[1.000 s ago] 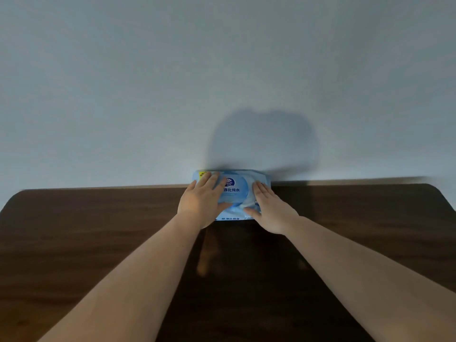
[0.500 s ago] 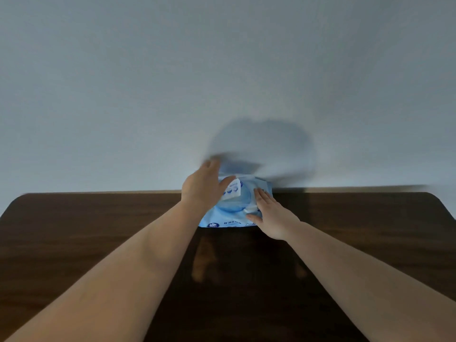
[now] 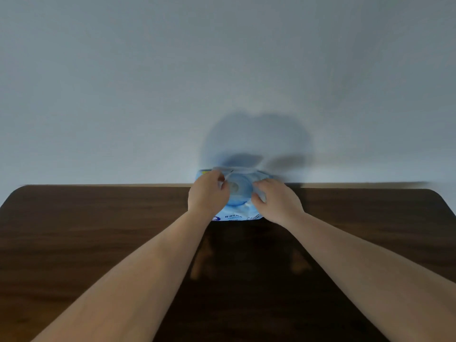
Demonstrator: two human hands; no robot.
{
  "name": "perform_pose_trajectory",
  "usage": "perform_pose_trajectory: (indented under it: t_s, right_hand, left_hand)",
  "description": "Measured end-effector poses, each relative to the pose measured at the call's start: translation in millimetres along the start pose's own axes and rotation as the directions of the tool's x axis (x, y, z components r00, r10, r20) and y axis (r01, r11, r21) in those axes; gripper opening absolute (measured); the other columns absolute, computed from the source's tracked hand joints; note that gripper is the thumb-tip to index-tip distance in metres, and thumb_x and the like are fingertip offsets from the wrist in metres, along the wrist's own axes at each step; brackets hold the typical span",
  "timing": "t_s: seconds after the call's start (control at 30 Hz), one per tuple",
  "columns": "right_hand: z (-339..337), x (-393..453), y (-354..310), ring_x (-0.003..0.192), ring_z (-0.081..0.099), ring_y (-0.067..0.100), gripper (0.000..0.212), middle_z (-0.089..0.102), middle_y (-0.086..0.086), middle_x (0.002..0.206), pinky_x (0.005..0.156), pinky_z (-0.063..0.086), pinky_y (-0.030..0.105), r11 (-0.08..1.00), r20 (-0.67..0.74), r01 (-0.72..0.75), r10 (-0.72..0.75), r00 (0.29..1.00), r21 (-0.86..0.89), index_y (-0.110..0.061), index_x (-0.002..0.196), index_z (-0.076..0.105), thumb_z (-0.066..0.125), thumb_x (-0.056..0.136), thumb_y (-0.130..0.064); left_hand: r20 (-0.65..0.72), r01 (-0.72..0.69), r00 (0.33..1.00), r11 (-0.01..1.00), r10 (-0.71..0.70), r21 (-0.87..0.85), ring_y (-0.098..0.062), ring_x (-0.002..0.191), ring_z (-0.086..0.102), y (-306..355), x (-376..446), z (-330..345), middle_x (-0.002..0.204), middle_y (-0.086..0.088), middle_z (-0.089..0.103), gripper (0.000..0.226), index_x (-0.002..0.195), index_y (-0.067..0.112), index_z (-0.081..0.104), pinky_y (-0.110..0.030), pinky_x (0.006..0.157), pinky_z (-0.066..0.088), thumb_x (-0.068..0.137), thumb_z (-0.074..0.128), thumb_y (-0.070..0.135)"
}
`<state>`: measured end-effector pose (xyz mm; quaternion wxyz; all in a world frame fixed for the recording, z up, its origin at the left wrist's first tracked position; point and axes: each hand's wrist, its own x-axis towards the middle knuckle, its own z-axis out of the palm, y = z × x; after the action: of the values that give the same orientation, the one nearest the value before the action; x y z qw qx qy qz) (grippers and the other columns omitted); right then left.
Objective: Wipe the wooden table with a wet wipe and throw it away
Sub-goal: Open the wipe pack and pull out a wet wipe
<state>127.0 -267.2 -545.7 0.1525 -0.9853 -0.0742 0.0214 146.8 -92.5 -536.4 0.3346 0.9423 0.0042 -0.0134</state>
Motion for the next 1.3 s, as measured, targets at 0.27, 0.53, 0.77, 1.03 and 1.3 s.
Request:
perform_pose_trajectory:
  t_s: [0.27, 0.53, 0.77, 1.03, 1.3]
  right_hand:
    - [16, 28, -35, 0.111, 0.048, 0.027, 0.029, 0.058, 0.008, 0.112, 0.084, 0.045, 0.038, 0.999, 0.053, 0.028, -0.030, 0.998, 0.030, -0.016, 0.120, 0.059, 0.052, 0.094, -0.028]
    - [21, 37, -48, 0.104, 0.054, 0.026, 0.025, 0.062, 0.005, 0.111, 0.074, 0.040, 0.033, 0.988, 0.052, 0.139, -0.136, 0.989, -0.060, -0.016, 0.119, 0.055, 0.048, 0.095, -0.020]
    - [13, 36, -45, 0.089, 0.052, 0.026, 0.014, 0.060, 0.008, 0.090, 0.069, 0.044, 0.038, 0.991, 0.035, 0.135, -0.135, 0.990, 0.006, -0.010, 0.084, 0.056, 0.046, 0.094, -0.011]
    - [-14, 16, -37, 0.075, 0.055, 0.020, 0.012, 0.060, 0.002, 0.082, 0.067, 0.046, 0.036, 0.946, -0.117, -0.066, 0.109, 0.987, 0.318, -0.010, 0.086, 0.058, 0.052, 0.093, -0.016]
    - [-58, 4, -47, 0.072, 0.054, 0.015, 0.008, 0.059, -0.004, 0.077, 0.068, 0.046, 0.030, 0.668, -0.061, -0.211, 0.360, 0.931, 0.714, -0.014, 0.082, 0.061, 0.064, 0.087, -0.018]
  left_hand:
    - [-0.020, 0.109, 0.994, 0.991, -0.111, -0.081, -0.015, 0.050, 0.038, -34, -1, -21, 0.047, 0.004, 0.035, 0.042, 0.055, 0.015, 0.034, -0.018, 0.046, 0.025, 0.090, 0.056, 0.019]
    - [0.029, 0.088, 0.996, 0.992, -0.086, -0.086, -0.014, 0.049, 0.030, -42, 3, -23, 0.051, 0.002, 0.030, 0.047, 0.054, 0.017, 0.029, -0.026, 0.049, 0.022, 0.090, 0.058, 0.020]
    - [0.054, 0.126, 0.991, 0.992, -0.125, -0.023, -0.013, 0.052, 0.035, -42, 6, -26, 0.055, 0.002, 0.037, 0.041, 0.058, 0.017, 0.033, -0.027, 0.049, 0.025, 0.092, 0.054, 0.025]
    - [0.089, 0.155, 0.983, 0.986, -0.160, 0.061, -0.020, 0.066, 0.048, -29, 5, -35, 0.064, 0.002, 0.048, 0.029, 0.067, 0.017, 0.044, -0.028, 0.051, 0.030, 0.093, 0.052, 0.027]
    - [-0.071, -0.017, 0.997, 0.998, 0.013, -0.059, -0.017, 0.088, 0.055, -3, -7, -53, 0.100, 0.000, 0.057, 0.025, 0.108, 0.018, 0.061, -0.027, 0.069, 0.043, 0.087, 0.065, 0.032]
